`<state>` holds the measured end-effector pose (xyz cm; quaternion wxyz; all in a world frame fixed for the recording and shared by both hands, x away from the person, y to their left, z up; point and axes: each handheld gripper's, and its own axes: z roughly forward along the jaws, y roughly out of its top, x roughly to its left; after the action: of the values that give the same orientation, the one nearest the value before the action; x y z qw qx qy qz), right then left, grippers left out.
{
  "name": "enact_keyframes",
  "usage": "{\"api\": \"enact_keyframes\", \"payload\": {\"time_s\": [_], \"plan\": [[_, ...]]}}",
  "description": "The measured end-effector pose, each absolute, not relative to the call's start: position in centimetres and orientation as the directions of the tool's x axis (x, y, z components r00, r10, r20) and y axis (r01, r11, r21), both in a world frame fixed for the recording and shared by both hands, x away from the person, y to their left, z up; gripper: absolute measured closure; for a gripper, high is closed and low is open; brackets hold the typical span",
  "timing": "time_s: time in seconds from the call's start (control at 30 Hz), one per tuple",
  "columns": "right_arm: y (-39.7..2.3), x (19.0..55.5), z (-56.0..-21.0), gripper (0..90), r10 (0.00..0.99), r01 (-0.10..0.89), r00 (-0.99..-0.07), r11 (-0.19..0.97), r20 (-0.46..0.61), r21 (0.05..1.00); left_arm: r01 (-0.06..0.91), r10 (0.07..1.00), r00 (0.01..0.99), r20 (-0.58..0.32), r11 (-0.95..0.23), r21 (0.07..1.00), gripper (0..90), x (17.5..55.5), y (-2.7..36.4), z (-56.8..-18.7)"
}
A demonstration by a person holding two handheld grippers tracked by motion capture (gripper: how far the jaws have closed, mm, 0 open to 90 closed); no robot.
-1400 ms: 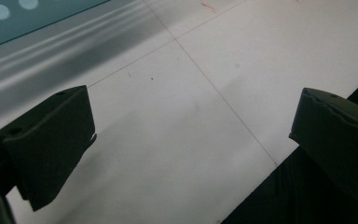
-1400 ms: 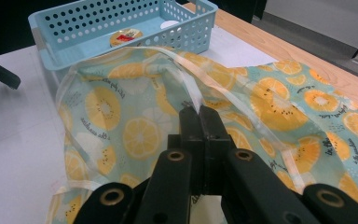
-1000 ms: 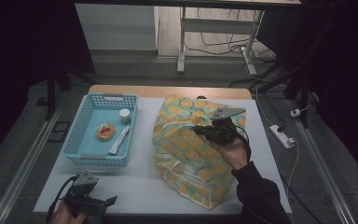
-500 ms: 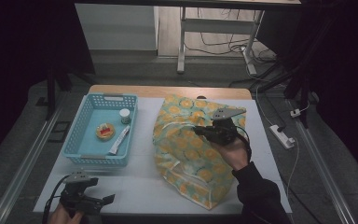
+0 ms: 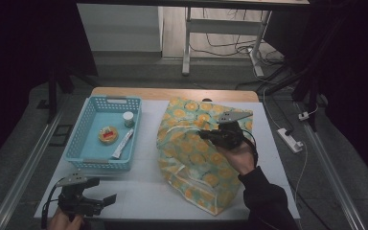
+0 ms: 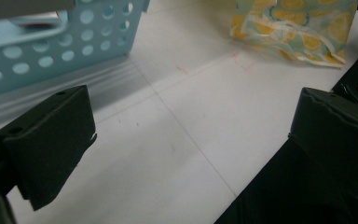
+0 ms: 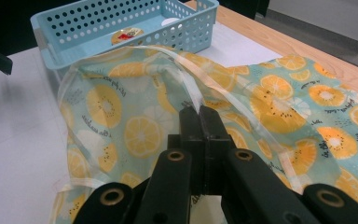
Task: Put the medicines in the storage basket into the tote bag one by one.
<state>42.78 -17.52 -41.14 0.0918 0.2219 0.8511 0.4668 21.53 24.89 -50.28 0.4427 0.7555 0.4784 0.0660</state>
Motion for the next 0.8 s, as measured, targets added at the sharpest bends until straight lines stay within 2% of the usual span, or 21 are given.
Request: {"api": "enact_keyframes", "payload": {"time_s": [0.4,0.57,0.8], "plan": [[-17.6,42.8,-41.0,90.0,0.457,0.289,-0.888,0.462,0.054,0.839,0.577,0.794,0.55,-0.26,-0.137,0.805,0.0,22.6,24.8,-47.9],[-17.6,42.8,-41.0,90.0,0.456,0.289,-0.889,0.462,0.055,0.839,0.574,0.801,0.533,-0.275,-0.103,0.812,0.0,24.0,25.2,-47.4],[-17.7,42.9,-41.1,90.0,0.457,0.291,-0.888,0.463,0.055,0.838,0.6,0.815,0.516,-0.265,-0.124,0.79,0.9,25.7,25.5,-46.8]]}}
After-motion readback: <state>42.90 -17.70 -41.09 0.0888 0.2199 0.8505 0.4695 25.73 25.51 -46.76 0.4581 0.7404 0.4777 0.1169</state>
